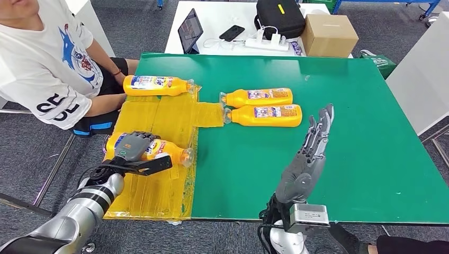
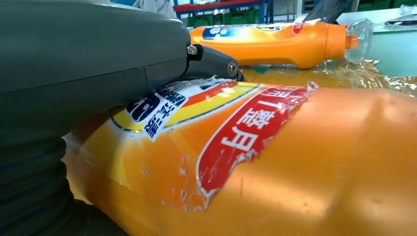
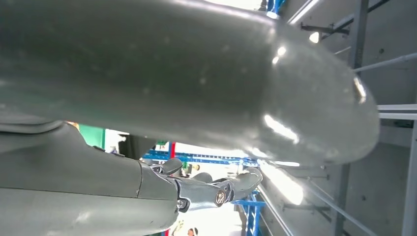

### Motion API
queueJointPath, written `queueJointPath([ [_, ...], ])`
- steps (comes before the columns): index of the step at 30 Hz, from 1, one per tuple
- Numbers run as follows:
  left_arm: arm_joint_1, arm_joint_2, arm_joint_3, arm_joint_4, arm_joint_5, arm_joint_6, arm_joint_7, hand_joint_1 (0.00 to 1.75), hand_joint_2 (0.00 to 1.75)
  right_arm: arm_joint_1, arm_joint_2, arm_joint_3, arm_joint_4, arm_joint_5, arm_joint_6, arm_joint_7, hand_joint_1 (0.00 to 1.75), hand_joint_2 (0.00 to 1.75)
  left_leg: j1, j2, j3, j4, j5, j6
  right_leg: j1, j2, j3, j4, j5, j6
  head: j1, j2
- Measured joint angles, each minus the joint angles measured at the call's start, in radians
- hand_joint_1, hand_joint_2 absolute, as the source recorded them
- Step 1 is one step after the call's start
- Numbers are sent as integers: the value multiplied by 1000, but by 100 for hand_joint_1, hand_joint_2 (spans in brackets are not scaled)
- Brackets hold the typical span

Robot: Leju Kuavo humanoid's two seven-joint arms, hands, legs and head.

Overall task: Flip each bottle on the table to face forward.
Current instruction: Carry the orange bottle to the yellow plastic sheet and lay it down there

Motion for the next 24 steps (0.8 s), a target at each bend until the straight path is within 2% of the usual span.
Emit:
queueJointPath([
  [8, -7, 15, 1, 24, 27, -59, -12, 175, 175, -8, -4, 0, 71, -22, 70, 0, 0, 0, 0, 0, 2, 0, 0, 0, 0, 0, 2, 0, 0, 0, 0, 0],
  [17, -11, 17, 1, 33, 27, -64, -12, 175, 175, -12, -4, -1, 107, -22, 76, 0, 0, 0, 0, 0, 4, 0, 0, 0, 0, 0, 4, 1, 0, 0, 0, 0],
  [18, -11, 18, 1, 34, 27, -64, -12, 154, 175, -12, -4, -1, 109, -22, 76, 0, 0, 0, 0, 0, 4, 0, 0, 0, 0, 0, 4, 1, 0, 0, 0, 0],
  [19, -11, 18, 1, 34, 27, -64, -12, 110, 175, -12, -4, -1, 110, -22, 76, 0, 0, 0, 0, 0, 5, 0, 0, 0, 0, 0, 4, 1, 0, 0, 0, 0],
  [21, -11, 19, 1, 35, 29, -66, -12, 23, 87, -13, -4, -1, 115, -22, 79, 0, 0, 0, 0, 0, 5, 0, 0, 0, 0, 0, 4, 2, 0, 0, 0, 0],
  [22, -10, 20, 2, 36, 32, -69, -12, 0, 44, -12, -4, -1, 118, -22, 82, 0, 0, 0, 0, 0, 5, 0, 0, 0, 0, 0, 4, 2, 0, 0, 0, 0],
  [23, -8, 21, 3, 36, 38, -73, -12, 0, 0, -12, -4, -1, 121, -22, 88, 0, 0, 0, 0, 0, 5, 0, 0, 0, 0, 0, 4, 2, 0, 0, 0, 0],
  [24, -6, 23, 5, 37, 46, -78, -13, 0, 0, -12, -4, -2, 126, -22, 95, 0, 0, 0, 0, 0, 6, 0, 0, 0, 0, 0, 5, 2, 0, 0, 0, 0],
])
